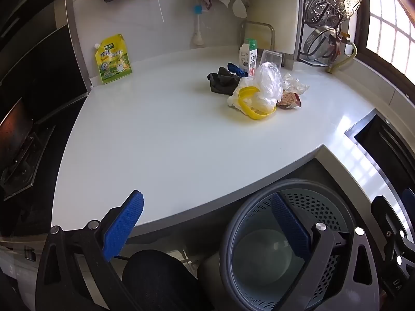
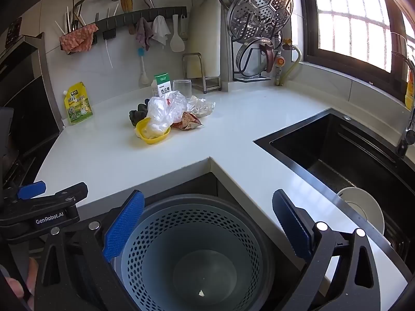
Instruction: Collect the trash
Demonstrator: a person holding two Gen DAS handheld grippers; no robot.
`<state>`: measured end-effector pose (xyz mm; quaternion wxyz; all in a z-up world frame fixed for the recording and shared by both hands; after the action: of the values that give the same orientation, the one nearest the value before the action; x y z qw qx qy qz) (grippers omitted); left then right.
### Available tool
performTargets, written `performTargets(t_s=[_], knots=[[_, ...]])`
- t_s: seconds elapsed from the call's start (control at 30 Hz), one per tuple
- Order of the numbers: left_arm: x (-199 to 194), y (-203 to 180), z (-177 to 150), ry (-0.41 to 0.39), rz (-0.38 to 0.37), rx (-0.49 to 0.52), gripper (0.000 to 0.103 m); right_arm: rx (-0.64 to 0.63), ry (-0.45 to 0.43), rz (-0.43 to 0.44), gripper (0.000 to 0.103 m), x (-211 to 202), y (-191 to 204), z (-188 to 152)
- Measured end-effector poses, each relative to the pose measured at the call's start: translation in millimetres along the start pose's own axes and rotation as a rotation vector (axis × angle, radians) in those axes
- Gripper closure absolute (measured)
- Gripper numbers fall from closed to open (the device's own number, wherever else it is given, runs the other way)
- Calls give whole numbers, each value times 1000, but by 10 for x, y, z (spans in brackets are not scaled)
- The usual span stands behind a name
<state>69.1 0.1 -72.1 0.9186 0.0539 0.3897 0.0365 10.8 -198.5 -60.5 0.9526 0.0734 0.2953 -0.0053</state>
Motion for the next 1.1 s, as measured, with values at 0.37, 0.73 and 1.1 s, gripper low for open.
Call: performTargets(t_s=[0.37, 0.73, 1.1], knots=[[29, 1, 10, 3, 0, -2, 6, 0, -1, 6, 8, -13, 35, -7], [-1, 65, -10, 1, 4, -6, 6, -1, -4, 6, 8, -34, 27, 13], [-22, 97, -31, 0, 13, -13, 6, -8, -9, 6, 8, -56, 72, 34]])
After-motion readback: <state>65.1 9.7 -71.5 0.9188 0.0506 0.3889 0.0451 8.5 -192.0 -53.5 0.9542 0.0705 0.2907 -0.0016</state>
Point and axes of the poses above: each gripper's, at about its wrist camera, not at the fingertips, and x roughly the way its jaws point, y to its left, z to its top, the point moved 10 cm from there along x, roughly the way its jaws point, and after that the axes turned 6 degrees about z, right-handed, at the moved point
